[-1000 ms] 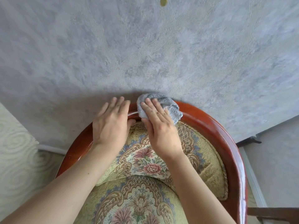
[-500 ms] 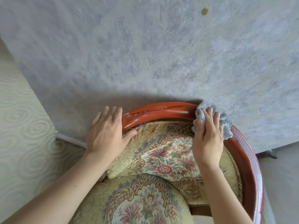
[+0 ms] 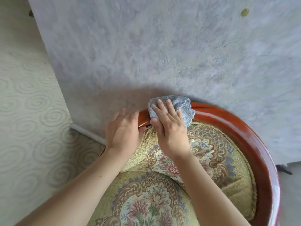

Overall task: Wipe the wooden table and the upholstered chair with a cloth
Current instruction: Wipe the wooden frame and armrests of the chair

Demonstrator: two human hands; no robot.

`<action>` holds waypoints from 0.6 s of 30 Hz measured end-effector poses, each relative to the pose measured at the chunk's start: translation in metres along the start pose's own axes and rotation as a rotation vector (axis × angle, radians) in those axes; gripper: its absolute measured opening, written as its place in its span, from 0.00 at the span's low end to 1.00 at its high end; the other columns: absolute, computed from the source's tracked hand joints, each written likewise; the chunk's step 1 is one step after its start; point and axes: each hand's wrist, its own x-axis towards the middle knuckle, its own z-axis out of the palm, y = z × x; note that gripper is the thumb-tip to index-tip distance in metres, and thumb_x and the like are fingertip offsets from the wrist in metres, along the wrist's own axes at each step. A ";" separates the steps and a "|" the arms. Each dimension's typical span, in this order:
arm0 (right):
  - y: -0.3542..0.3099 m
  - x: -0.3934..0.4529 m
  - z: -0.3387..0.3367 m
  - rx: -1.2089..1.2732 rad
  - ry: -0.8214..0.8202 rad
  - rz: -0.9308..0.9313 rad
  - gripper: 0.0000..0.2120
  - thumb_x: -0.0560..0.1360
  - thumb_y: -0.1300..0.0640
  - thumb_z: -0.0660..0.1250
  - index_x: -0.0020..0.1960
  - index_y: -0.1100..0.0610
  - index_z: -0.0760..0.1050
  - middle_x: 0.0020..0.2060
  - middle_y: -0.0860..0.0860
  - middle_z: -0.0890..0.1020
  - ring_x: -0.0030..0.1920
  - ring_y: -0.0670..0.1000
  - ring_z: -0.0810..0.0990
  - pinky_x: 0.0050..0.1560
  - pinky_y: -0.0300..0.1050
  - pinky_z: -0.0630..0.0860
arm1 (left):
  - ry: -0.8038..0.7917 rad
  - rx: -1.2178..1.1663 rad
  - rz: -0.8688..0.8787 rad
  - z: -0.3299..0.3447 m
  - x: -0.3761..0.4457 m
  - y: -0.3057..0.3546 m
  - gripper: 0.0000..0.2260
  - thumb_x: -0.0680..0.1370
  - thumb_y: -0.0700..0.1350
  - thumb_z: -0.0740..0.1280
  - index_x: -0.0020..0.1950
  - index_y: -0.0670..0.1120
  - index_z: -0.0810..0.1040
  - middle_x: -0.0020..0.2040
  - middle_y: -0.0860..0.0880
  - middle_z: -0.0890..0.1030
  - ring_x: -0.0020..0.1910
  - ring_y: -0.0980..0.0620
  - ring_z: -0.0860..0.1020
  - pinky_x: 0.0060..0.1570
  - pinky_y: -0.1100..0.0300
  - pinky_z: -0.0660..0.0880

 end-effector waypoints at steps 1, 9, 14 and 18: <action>0.000 0.000 0.001 -0.018 -0.008 -0.014 0.20 0.84 0.50 0.55 0.74 0.54 0.70 0.76 0.50 0.67 0.79 0.51 0.55 0.78 0.49 0.46 | 0.015 -0.012 0.010 0.002 -0.001 0.000 0.21 0.68 0.51 0.79 0.57 0.43 0.81 0.47 0.44 0.84 0.52 0.41 0.82 0.54 0.52 0.76; 0.023 0.008 -0.025 -0.245 -0.023 -0.002 0.22 0.85 0.45 0.48 0.78 0.47 0.62 0.77 0.46 0.63 0.79 0.49 0.54 0.77 0.50 0.49 | -0.044 -0.049 0.018 0.007 -0.011 -0.020 0.39 0.77 0.67 0.62 0.80 0.45 0.57 0.81 0.43 0.57 0.79 0.43 0.60 0.76 0.48 0.61; 0.031 0.009 -0.033 -0.129 0.181 0.261 0.20 0.85 0.49 0.52 0.75 0.47 0.67 0.76 0.49 0.67 0.79 0.52 0.56 0.77 0.55 0.50 | -0.067 -0.091 -0.069 0.004 -0.039 -0.050 0.44 0.74 0.73 0.60 0.79 0.45 0.59 0.80 0.43 0.61 0.78 0.45 0.62 0.75 0.50 0.60; 0.012 0.012 -0.016 -0.066 0.162 0.236 0.19 0.85 0.53 0.54 0.74 0.52 0.70 0.75 0.51 0.69 0.79 0.56 0.56 0.77 0.59 0.49 | -0.055 -0.139 -0.110 0.007 -0.062 -0.071 0.42 0.71 0.72 0.66 0.73 0.43 0.69 0.66 0.44 0.79 0.65 0.43 0.77 0.64 0.47 0.75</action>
